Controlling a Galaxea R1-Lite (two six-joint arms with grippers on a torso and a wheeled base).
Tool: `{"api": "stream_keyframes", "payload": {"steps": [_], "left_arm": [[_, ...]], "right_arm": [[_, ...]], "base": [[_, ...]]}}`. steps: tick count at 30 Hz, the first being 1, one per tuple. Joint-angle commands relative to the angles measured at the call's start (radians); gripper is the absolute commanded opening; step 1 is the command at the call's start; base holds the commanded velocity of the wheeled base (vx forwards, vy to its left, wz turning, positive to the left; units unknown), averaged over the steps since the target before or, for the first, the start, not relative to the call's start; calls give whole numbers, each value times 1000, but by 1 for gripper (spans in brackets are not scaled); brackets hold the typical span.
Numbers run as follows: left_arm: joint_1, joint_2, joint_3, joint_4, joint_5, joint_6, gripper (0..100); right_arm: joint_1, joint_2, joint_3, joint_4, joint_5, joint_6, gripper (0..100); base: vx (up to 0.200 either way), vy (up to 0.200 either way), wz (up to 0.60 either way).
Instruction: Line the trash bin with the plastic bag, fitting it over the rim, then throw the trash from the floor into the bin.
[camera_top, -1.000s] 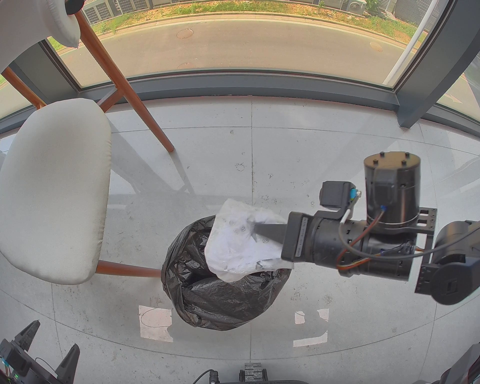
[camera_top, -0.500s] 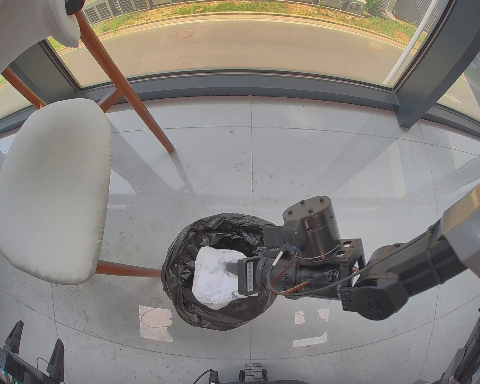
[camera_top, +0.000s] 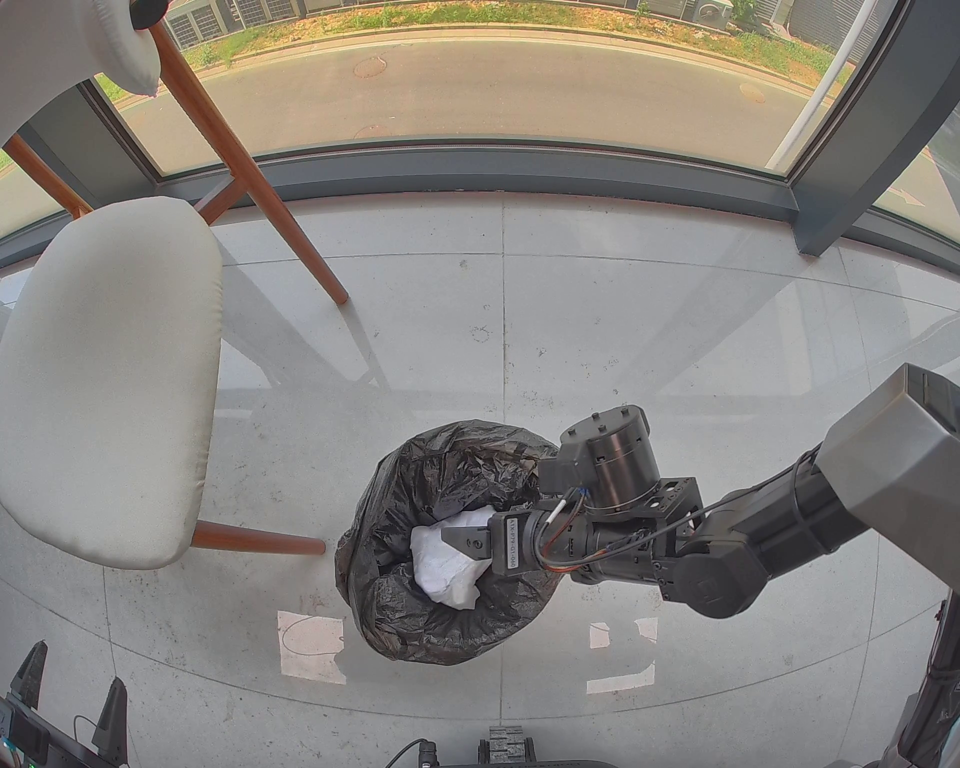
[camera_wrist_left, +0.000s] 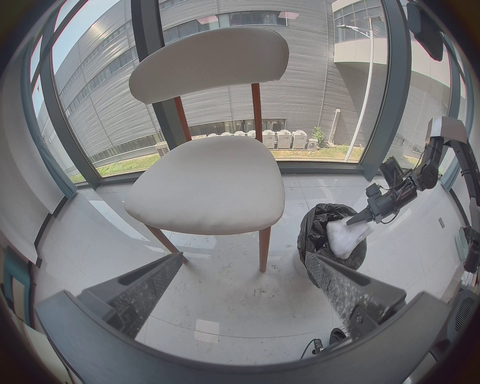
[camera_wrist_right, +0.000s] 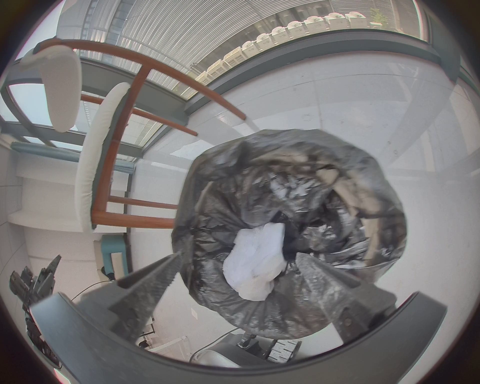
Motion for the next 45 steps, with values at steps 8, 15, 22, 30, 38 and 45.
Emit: {"api": "stream_keyframes", "payload": {"steps": [8, 15, 22, 30, 38, 45], "left_arm": [[1, 6, 15, 0, 2, -2, 100], [1, 7, 15, 1, 3, -19, 100], [1, 7, 15, 0, 5, -20, 100], [2, 7, 15, 0, 5, -19, 100], [2, 7, 15, 0, 5, -10, 100], [-2, 6, 15, 0, -6, 23, 100]], "right_arm": [[-138, -419, 210, 15, -64, 5, 100], [-466, -797, 480, 18, -68, -53, 100], [-753, -1103, 648, 18, -116, -76, 100], [-765, -1548, 905, 21, -139, -240, 100], [-742, -2105, 1060, 460, -15, -383, 100], [-756, -2128, 1069, 486, -5, -467, 100]], "base": [[0, 0, 0], [0, 0, 0], [0, 0, 0], [0, 0, 0], [0, 0, 0], [0, 0, 0]]}}
